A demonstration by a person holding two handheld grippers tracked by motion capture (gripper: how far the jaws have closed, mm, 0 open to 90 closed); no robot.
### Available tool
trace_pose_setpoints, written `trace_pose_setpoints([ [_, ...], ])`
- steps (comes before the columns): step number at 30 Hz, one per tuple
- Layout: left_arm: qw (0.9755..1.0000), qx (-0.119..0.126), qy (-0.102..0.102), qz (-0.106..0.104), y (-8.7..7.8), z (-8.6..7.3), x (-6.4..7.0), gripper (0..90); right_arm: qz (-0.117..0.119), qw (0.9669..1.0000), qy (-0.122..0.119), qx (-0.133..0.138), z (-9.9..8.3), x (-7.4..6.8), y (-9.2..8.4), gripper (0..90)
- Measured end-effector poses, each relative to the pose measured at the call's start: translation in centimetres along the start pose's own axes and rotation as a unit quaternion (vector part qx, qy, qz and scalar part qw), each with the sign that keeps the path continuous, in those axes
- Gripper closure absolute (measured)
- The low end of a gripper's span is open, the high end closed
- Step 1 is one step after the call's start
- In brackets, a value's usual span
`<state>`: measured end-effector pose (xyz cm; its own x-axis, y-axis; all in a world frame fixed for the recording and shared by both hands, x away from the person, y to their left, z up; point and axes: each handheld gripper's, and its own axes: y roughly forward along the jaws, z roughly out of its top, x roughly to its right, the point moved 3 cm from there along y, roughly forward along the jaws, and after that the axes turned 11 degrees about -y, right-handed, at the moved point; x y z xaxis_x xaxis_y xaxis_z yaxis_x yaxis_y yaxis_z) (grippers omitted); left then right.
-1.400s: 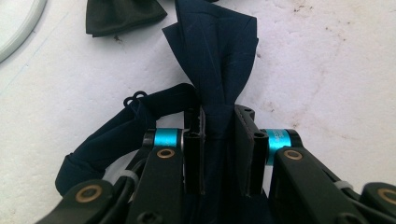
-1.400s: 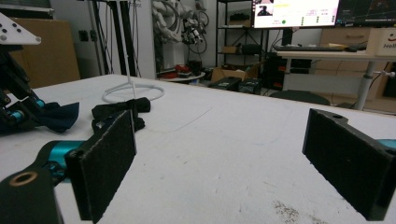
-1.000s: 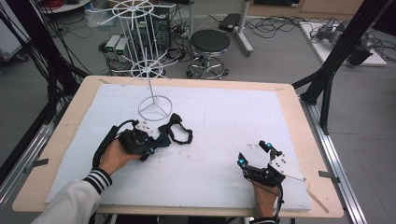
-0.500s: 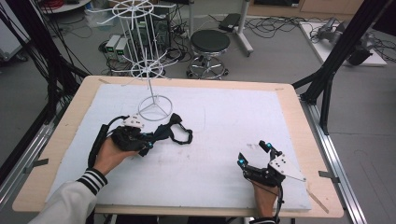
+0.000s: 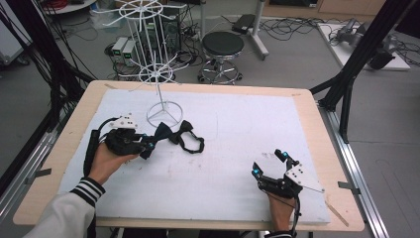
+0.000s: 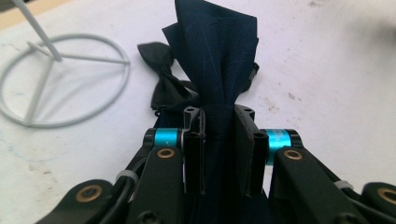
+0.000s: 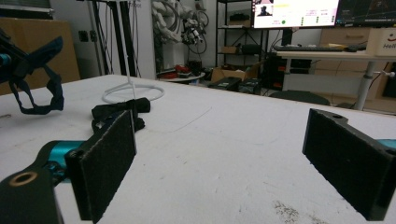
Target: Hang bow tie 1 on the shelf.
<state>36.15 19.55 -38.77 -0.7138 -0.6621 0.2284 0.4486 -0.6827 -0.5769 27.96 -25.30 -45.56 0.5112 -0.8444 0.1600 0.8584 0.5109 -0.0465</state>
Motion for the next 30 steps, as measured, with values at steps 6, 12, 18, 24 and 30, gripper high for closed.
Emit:
trace_pose_setpoints([
  [6, 0.9996, 0.026, -0.010, 0.005, -1.3, 0.5, -0.5, 75.0, 0.000, 1.0000, -0.002, 0.001, 0.0, 0.0, 0.0, 9.0],
  [12, 0.9987, 0.048, -0.015, 0.009, -2.7, 1.1, -0.9, 75.0, 0.001, 1.0000, -0.002, 0.001, 0.0, 0.1, 0.0, 9.0],
  [18, 0.9977, 0.064, -0.018, 0.016, -3.6, 1.5, -1.2, 75.0, -0.001, 1.0000, -0.002, -0.001, 0.0, 0.0, 0.0, 9.0],
  [24, 0.9956, 0.086, -0.027, 0.025, -4.8, 2.2, -1.7, 75.0, 0.000, 1.0000, -0.001, -0.001, 0.0, 0.0, 0.0, 9.0],
  [30, 0.9933, 0.106, -0.033, 0.034, -6.1, 2.8, -2.2, 75.0, 0.000, 1.0000, -0.001, -0.001, 0.0, 0.0, 0.0, 9.0],
])
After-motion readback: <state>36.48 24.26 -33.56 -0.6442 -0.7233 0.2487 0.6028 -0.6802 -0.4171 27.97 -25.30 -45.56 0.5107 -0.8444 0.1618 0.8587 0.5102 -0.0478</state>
